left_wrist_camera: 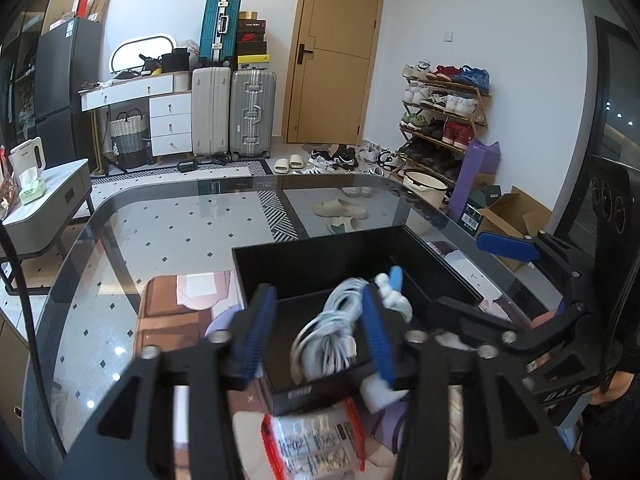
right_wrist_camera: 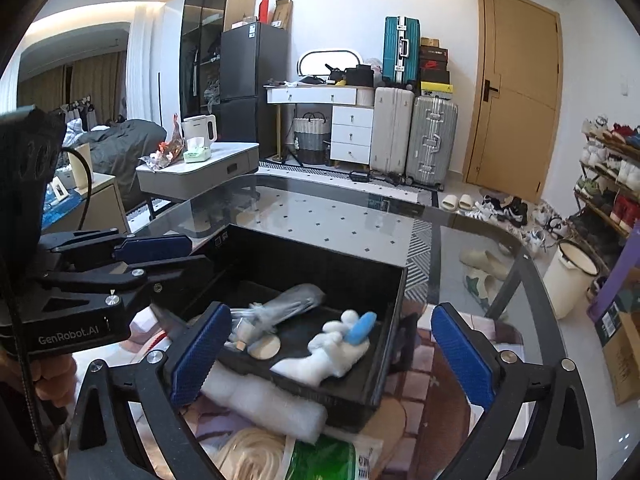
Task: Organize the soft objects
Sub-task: 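Open both grippers to drop the cable and plush toy in the box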
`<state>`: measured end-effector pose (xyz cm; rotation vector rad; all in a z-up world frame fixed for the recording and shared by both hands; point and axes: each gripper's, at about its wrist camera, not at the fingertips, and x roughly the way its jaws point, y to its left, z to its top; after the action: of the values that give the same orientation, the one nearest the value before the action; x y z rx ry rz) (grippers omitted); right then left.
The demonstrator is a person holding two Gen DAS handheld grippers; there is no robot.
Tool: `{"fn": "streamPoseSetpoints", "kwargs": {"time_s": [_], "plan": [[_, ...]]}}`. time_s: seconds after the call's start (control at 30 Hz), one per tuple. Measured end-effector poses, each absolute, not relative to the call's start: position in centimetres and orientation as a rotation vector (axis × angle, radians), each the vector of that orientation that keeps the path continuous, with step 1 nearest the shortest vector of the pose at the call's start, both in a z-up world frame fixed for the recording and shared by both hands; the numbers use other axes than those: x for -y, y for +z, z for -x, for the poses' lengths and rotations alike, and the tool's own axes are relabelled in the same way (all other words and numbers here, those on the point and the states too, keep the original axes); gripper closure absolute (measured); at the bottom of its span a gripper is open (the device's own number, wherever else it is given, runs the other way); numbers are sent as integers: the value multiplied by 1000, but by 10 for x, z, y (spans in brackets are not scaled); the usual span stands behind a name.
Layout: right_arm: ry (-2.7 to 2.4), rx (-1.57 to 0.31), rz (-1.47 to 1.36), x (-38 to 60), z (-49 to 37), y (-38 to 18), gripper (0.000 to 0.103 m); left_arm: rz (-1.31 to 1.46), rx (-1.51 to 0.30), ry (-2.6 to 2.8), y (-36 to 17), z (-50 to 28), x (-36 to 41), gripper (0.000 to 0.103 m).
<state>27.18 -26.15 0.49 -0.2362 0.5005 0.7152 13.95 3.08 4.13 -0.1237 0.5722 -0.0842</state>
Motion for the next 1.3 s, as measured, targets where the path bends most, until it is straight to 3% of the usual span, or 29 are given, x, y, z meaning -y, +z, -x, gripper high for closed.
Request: {"fn": "streamPoseSetpoints", "kwargs": {"time_s": [0.17,0.23,0.3,0.4,1.3], "plan": [[729,-534,194,279,-258,11,1,117,-566,-62,45,-123,-32,43],[722,-523,189,289,-253,13,1,121,-554,-40,47,-115,-32,16],[708,-522,204,297,-246,17,1,134,-531,-26,50,-106,-32,5],[706,-539,181,311,-238,22,1,138,-529,-16,50,-97,-31,0],[682,-704,262,344,-198,-44,1,90,-637,-67,13,-52,-9,0]]}}
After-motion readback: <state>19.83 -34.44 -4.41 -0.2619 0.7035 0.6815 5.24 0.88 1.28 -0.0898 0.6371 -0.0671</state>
